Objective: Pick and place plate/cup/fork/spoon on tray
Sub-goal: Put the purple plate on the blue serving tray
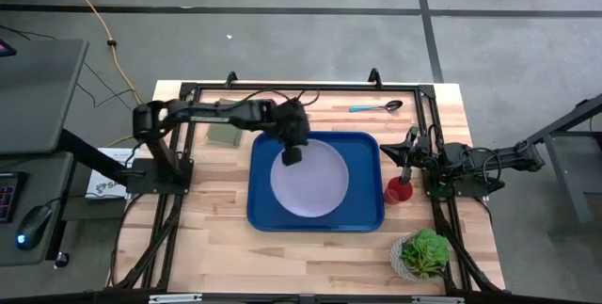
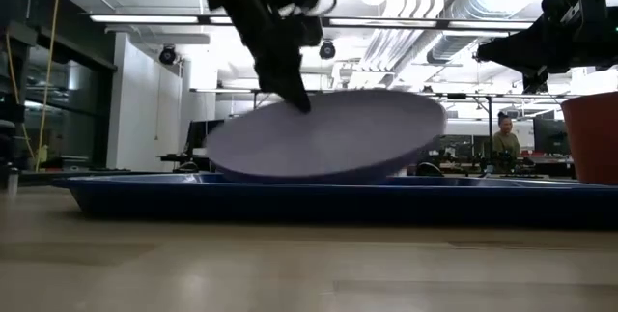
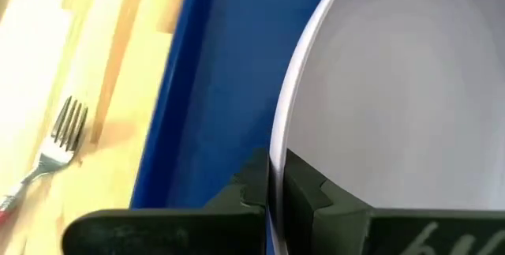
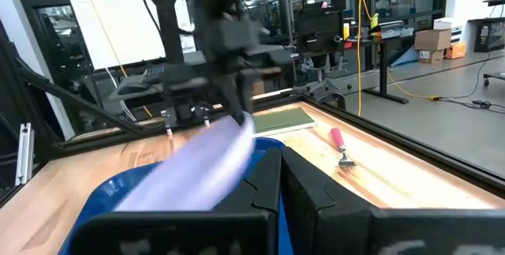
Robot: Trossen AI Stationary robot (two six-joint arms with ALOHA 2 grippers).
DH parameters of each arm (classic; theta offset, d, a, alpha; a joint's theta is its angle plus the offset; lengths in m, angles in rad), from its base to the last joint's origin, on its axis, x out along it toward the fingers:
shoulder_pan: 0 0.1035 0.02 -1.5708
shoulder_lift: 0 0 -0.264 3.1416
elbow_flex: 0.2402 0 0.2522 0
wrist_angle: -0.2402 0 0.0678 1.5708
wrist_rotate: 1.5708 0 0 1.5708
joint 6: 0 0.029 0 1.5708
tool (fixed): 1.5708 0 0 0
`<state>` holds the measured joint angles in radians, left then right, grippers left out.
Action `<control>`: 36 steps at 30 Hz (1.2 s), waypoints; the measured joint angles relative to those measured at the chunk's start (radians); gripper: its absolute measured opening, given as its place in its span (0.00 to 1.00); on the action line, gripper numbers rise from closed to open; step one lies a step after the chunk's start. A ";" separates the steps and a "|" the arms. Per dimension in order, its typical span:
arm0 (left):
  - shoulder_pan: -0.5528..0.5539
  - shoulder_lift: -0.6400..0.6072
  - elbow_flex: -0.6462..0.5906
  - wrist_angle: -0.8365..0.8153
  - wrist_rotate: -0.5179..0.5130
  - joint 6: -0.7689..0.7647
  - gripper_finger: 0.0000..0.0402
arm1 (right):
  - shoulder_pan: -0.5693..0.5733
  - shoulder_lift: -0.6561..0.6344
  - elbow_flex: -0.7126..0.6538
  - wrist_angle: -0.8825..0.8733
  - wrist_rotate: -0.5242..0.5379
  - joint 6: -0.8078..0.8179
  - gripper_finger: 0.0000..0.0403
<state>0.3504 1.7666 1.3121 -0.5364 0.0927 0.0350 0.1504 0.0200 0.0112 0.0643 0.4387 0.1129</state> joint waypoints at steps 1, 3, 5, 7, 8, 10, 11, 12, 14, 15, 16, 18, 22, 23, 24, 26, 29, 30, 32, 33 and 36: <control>0.012 0.016 0.000 0.013 0.014 -0.017 0.00 | 0.000 0.000 0.000 0.000 0.000 0.000 0.00; 0.033 0.044 0.000 0.028 0.048 -0.048 0.00 | 0.000 0.000 0.000 0.000 0.000 0.001 0.00; 0.044 0.069 0.000 0.042 0.058 -0.078 0.00 | 0.000 0.000 0.000 0.000 0.000 0.000 0.00; 0.046 0.089 0.000 0.041 0.057 -0.085 0.00 | 0.000 0.000 0.000 0.000 0.000 0.001 0.00; 0.046 0.097 0.001 0.039 0.059 -0.085 0.00 | 0.000 0.000 0.000 0.000 0.000 0.001 0.00; 0.041 0.114 -0.001 0.039 0.063 -0.094 0.00 | 0.000 0.000 0.000 0.000 0.000 0.000 0.00; 0.037 0.122 -0.001 0.039 0.064 -0.099 0.00 | 0.000 0.000 0.000 0.000 0.000 0.000 0.00; 0.034 0.132 -0.002 0.039 0.064 -0.106 0.00 | 0.000 0.000 0.000 0.000 0.000 0.001 0.00; 0.029 0.145 -0.002 0.037 0.055 -0.115 0.00 | 0.000 0.000 0.000 0.000 0.000 0.000 0.00; 0.027 0.151 -0.002 0.036 0.052 -0.115 0.00 | 0.000 0.000 0.000 0.000 0.000 0.000 0.00; 0.026 0.156 -0.002 0.036 0.049 -0.114 0.00 | 0.000 0.000 0.000 0.000 0.000 0.000 0.00; 0.026 0.165 -0.002 0.024 0.039 -0.114 0.00 | 0.000 0.000 0.000 0.000 0.000 0.001 0.00; 0.027 0.169 -0.002 0.021 -0.003 -0.113 0.00 | 0.000 0.000 0.000 0.000 0.000 0.001 0.00; 0.027 0.169 -0.002 0.021 -0.017 -0.112 0.00 | 0.000 0.000 0.000 0.000 0.000 0.001 0.00; 0.028 0.169 -0.002 0.020 -0.022 -0.111 0.01 | 0.000 0.000 0.000 0.000 0.000 0.001 0.00; 0.029 0.169 -0.002 0.020 -0.025 -0.111 0.02 | 0.000 0.000 0.000 0.000 0.000 0.000 0.00; 0.029 0.169 -0.003 0.019 -0.033 -0.111 0.06 | 0.000 0.000 0.000 0.000 0.000 0.001 0.00; 0.029 0.169 -0.003 0.019 -0.034 -0.111 0.07 | 0.000 0.000 0.000 0.000 0.000 0.000 0.00; 0.029 0.169 -0.003 0.019 -0.036 -0.112 0.11 | 0.000 0.000 0.000 0.000 0.000 0.001 0.00; 0.029 0.169 -0.003 0.020 -0.036 -0.117 0.13 | 0.000 0.000 0.000 0.000 0.000 0.001 0.00; 0.029 0.169 -0.003 0.027 -0.036 -0.118 0.20 | 0.000 0.000 0.000 0.000 0.000 0.000 0.00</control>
<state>0.3794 1.9358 1.3090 -0.5090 0.0570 -0.0834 0.1504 0.0200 0.0110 0.0643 0.4388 0.1128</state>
